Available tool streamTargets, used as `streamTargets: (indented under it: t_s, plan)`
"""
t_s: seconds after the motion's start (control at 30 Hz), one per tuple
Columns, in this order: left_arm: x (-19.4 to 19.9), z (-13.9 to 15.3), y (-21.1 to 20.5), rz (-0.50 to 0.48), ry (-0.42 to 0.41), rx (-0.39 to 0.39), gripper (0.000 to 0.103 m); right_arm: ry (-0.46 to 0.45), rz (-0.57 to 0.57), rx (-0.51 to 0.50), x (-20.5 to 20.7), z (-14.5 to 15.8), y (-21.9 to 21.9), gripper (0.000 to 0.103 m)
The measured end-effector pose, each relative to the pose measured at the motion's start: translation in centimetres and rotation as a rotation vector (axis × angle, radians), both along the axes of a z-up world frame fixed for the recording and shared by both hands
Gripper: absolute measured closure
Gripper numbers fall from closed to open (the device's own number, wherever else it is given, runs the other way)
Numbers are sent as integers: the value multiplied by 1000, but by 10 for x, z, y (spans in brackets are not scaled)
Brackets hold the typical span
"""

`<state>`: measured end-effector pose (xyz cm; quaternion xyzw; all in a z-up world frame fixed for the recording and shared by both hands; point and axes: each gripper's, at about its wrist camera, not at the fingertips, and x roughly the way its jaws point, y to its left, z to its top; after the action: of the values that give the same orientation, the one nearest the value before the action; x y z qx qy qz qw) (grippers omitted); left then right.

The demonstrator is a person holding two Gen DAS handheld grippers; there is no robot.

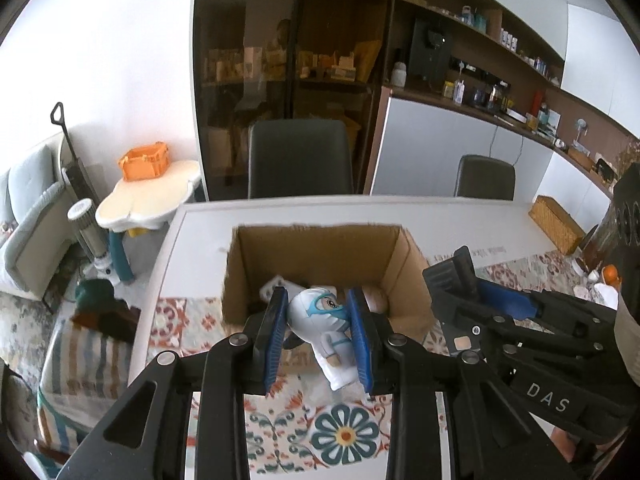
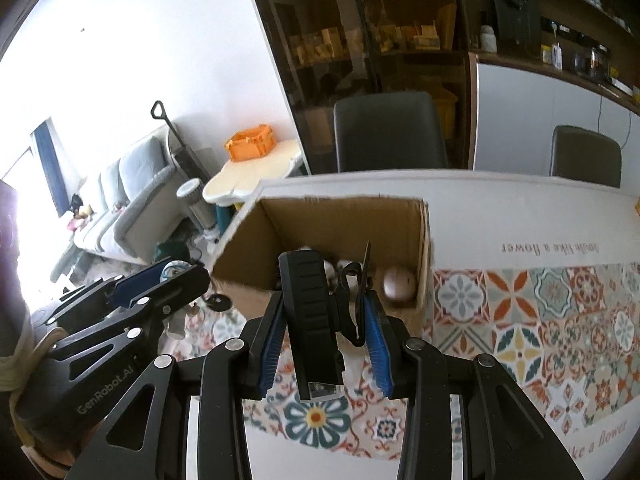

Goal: Organize rigid objects
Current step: 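Carry the figurine and power bank over the box with both grippers, then open both grippers releasing the figurine and power bank into the box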

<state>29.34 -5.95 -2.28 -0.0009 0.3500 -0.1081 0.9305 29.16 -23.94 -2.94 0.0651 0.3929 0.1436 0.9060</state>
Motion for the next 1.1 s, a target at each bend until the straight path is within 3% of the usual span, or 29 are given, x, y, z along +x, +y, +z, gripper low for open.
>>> streamTargets:
  t_s: [0.5,0.7,1.1]
  plan:
    - [50,23,-5,-15,-45,46,72,-24,-13,-6,50,27,7,65]
    - [76,20,-7,-26,7,50,72,-5,-21,-21,69,28,6,64]
    - [127,-15,-15,-45,161,107,72,168,-18,-54,124,0,10,64]
